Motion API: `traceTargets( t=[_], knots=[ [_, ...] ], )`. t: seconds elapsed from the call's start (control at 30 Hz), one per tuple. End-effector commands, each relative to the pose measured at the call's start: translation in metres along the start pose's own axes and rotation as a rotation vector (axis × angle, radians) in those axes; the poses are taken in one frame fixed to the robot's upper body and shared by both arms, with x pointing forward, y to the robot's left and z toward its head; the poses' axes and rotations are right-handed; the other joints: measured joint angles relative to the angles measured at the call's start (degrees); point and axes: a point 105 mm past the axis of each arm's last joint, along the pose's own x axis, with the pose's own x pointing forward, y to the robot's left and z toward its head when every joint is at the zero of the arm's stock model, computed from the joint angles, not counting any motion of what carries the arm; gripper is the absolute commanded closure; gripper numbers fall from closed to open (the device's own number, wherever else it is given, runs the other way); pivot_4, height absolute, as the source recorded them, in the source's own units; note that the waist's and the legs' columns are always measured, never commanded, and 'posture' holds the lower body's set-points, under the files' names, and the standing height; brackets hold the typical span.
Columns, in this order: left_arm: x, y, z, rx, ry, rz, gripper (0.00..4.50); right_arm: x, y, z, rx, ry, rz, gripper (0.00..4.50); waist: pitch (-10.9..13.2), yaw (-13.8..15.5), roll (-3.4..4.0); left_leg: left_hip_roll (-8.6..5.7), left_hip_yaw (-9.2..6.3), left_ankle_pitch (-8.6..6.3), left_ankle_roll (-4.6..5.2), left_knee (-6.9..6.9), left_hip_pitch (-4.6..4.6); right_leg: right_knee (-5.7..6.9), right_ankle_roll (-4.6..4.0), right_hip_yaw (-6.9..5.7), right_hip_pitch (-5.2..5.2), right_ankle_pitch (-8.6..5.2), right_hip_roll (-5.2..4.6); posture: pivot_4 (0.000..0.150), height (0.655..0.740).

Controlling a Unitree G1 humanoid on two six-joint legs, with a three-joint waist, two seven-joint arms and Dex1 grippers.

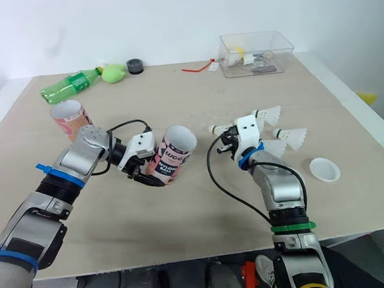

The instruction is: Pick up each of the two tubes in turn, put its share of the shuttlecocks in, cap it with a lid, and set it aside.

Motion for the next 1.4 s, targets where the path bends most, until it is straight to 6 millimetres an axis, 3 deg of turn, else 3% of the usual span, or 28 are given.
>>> traceTargets(
  t=[0.03,0.17,0.27,0.4,0.47,0.57,0.7,1.1,1.2,1.27,1.3,1.37,1.4],
  knots=[
    [-0.006,0.004,0.008,0.029,-0.018,0.025,1.51,-0.001,0.005,0.023,-0.055,-0.079,0.045,4.45,0.00,-0.26,0.00,0.00,0.00,0.00,0.00,0.00,0.00,0.00,0.00,0.00,0.00,0.00,0.00,0.150,0.7400],
    [-0.005,0.004,0.007,0.029,-0.019,0.024,1.51,-0.021,0.014,0.060,-0.307,-0.189,0.195,4.45,0.01,-0.37,0.01,0.00,-0.01,0.00,0.00,0.00,-0.01,0.00,0.02,0.00,0.00,-0.01,-0.01,0.150,0.7400],
    [-0.004,0.006,0.006,0.028,-0.019,0.028,1.51,-0.036,0.010,0.084,-0.477,-0.236,0.263,4.45,0.01,-0.36,0.01,-0.02,-0.01,-0.01,0.01,-0.01,-0.01,-0.02,0.12,0.01,0.00,-0.06,-0.07,0.150,0.7400],
    [-0.004,0.010,0.005,0.018,-0.023,0.040,1.51,-0.071,0.008,0.134,-0.821,-0.339,0.424,4.45,0.01,-0.36,0.01,-0.08,0.03,-0.01,0.01,-0.01,0.02,-0.07,0.15,0.03,0.03,-0.04,-0.05,0.150,0.7400],
    [-0.004,0.011,0.004,0.011,-0.026,0.043,1.51,-0.086,0.016,0.146,-0.921,-0.364,0.536,4.45,0.01,-0.35,0.01,-0.06,0.01,-0.01,0.01,-0.01,0.05,-0.07,0.13,0.02,0.06,-0.04,-0.01,0.150,0.7400],
    [-0.003,0.013,0.003,0.006,-0.028,0.050,1.51,-0.104,0.036,0.146,-1.050,-0.369,0.724,4.45,0.00,-0.33,-0.01,-0.01,-0.03,-0.01,0.01,-0.02,0.16,-0.07,0.08,-0.02,0.17,-0.06,0.04,0.150,0.7400],
    [-0.003,0.014,0.003,-0.002,-0.036,0.051,1.51,-0.111,0.057,0.139,-1.125,-0.370,0.838,4.45,0.01,-0.32,0.00,-0.02,0.00,-0.01,0.01,-0.01,0.19,-0.06,0.08,0.00,0.18,-0.02,-0.01,0.150,0.7400],
    [-0.003,0.011,0.004,0.000,-0.031,0.038,1.51,-0.086,0.074,0.114,-1.277,-0.328,0.927,4.45,0.01,-0.28,-0.01,-0.01,0.09,0.00,0.01,0.01,0.17,-0.06,0.11,0.08,0.14,0.00,-0.08,0.150,0.7400],
    [-0.004,0.010,0.004,-0.001,-0.030,0.035,1.51,-0.082,0.073,0.111,-1.297,-0.309,0.937,3.34,0.01,-0.30,-0.01,0.00,0.10,-0.01,0.01,0.01,0.15,-0.07,0.12,0.09,0.13,0.00,-0.10,0.150,0.7400],
    [-0.004,0.009,0.003,-0.004,-0.028,0.034,1.51,-0.082,0.073,0.117,-1.272,-0.327,0.928,2.79,0.01,-0.30,-0.01,0.00,0.11,-0.01,0.01,0.01,0.15,-0.06,0.11,0.10,0.12,0.00,-0.09,0.150,0.7400],
    [-0.004,0.009,0.003,-0.005,-0.027,0.035,1.51,-0.083,0.073,0.121,-1.256,-0.338,0.924,2.30,0.01,-0.30,-0.01,0.00,0.11,-0.01,0.01,0.01,0.15,-0.06,0.10,0.09,0.12,0.00,-0.07,0.150,0.7400],
    [-0.005,0.009,0.002,-0.006,-0.025,0.036,1.51,-0.087,0.070,0.131,-1.161,-0.366,0.905,1.60,0.01,-0.30,-0.01,0.02,0.10,-0.01,0.01,0.01,0.15,-0.06,0.08,0.08,0.12,0.00,-0.06,0.150,0.7400],
    [-0.005,0.009,0.002,-0.007,-0.025,0.037,1.51,-0.090,0.066,0.137,-1.077,-0.379,0.888,0.97,0.02,-0.30,-0.01,0.04,0.09,-0.01,0.01,0.00,0.15,-0.06,0.07,0.07,0.12,0.00,-0.06,0.150,0.7400]
  ],
)
